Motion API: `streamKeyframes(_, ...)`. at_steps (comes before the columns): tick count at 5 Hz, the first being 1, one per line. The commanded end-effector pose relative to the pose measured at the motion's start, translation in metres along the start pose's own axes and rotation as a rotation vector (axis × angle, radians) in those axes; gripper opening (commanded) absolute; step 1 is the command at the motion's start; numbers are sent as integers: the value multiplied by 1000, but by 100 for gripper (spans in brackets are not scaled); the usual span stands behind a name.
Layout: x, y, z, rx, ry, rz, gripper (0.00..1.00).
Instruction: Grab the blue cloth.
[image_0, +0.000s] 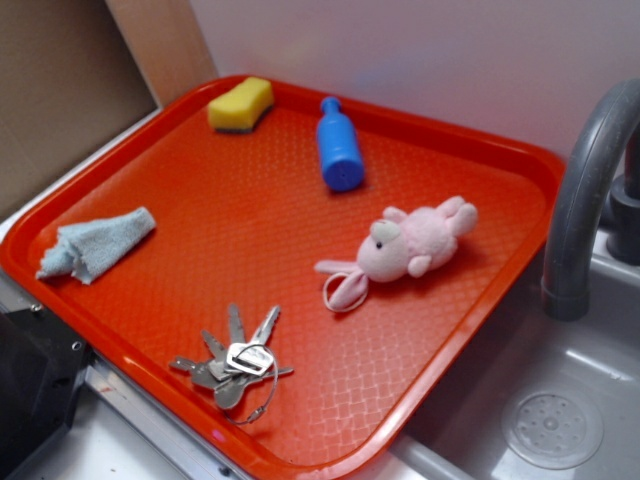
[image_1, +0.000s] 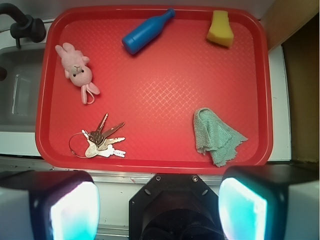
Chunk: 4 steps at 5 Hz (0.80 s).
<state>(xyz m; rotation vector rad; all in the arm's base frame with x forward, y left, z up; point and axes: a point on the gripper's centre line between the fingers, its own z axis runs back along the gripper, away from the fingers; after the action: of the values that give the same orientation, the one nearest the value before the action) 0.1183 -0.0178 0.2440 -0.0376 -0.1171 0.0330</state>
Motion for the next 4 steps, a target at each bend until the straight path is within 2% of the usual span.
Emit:
streamKeyframes(1,0,0,0,0,0,0,100)
streamKeyframes(2,20,36,-51,140,72,-41,100)
streamKeyframes(3,22,75,-100,189,124,-71,100)
streamKeyframes(4,22,103,-149,181,120,-101,100)
